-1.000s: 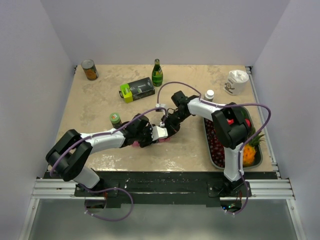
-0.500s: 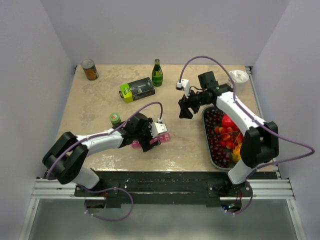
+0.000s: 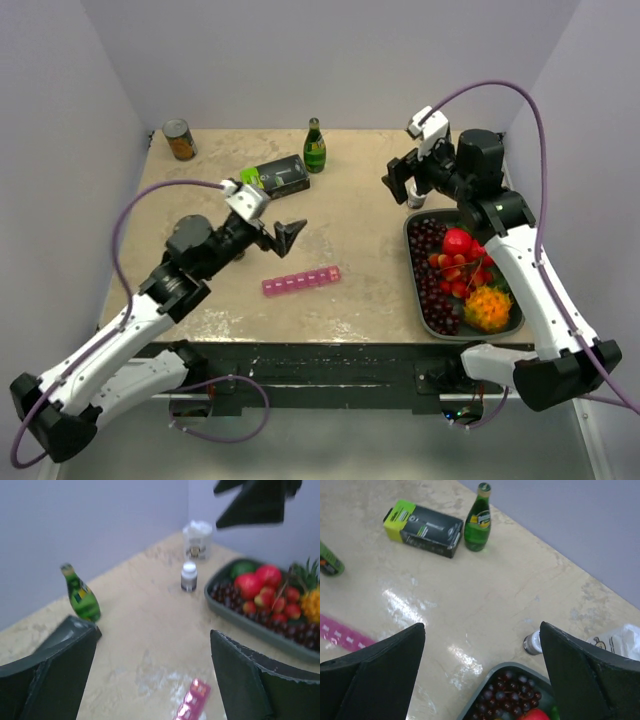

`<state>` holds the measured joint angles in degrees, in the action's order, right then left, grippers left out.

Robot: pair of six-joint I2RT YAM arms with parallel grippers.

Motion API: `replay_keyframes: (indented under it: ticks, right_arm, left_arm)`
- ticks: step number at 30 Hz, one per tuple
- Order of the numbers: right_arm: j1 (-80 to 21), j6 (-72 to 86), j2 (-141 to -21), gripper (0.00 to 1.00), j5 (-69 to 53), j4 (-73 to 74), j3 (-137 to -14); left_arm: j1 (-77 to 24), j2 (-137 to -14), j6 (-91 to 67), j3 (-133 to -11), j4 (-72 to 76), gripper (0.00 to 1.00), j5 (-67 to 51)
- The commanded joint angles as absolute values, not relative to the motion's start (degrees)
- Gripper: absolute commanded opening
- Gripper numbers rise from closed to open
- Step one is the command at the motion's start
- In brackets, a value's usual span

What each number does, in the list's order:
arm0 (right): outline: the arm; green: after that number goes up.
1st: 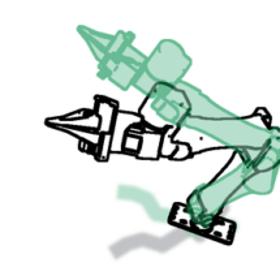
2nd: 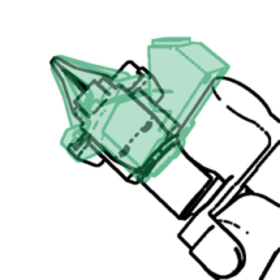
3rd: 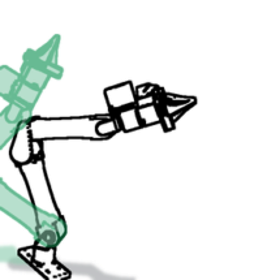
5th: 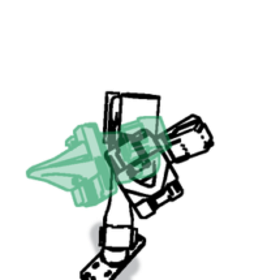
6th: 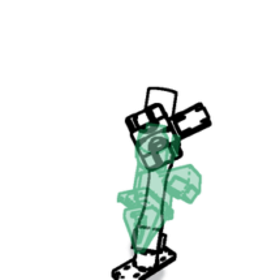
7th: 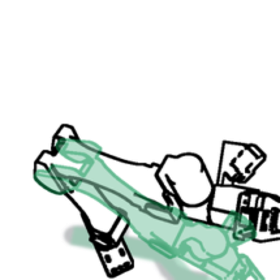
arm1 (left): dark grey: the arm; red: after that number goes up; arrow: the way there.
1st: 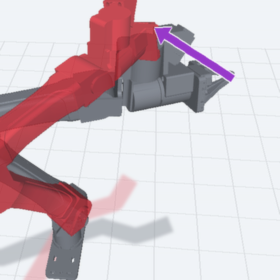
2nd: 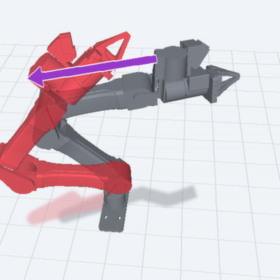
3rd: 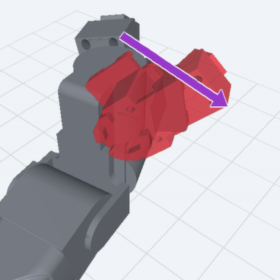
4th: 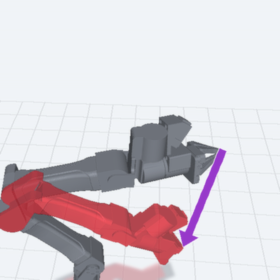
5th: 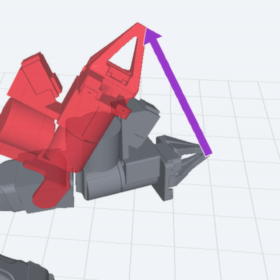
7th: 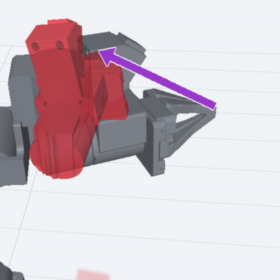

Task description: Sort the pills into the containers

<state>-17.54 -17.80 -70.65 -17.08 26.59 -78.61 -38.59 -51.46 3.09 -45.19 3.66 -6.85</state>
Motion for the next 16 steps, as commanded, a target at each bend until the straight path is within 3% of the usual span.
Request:
replay_keyframes:
  ticks: [1,8,16]
  right_arm:
    - [-17.3,-2.5,-67.9,0.99,-6.9,22.2,-79.4]
    - [-16.9,-3.7,-64.2,0.99,-4.2,25.8,-82.6]
    - [-15.6,-4.2,-63.5,0.99,-7.9,26.3,-82.4]
  left_arm:
    - [-38.1,-45.2,-6.3,-50.1,4.8,0.99,-0.2]
    - [-38.1,-42.4,-2.6,-52.6,-8.1,0.99,2.2]
    - [-38.1,-39.1,-2.0,-51.6,-9.0,0.99,3.3]
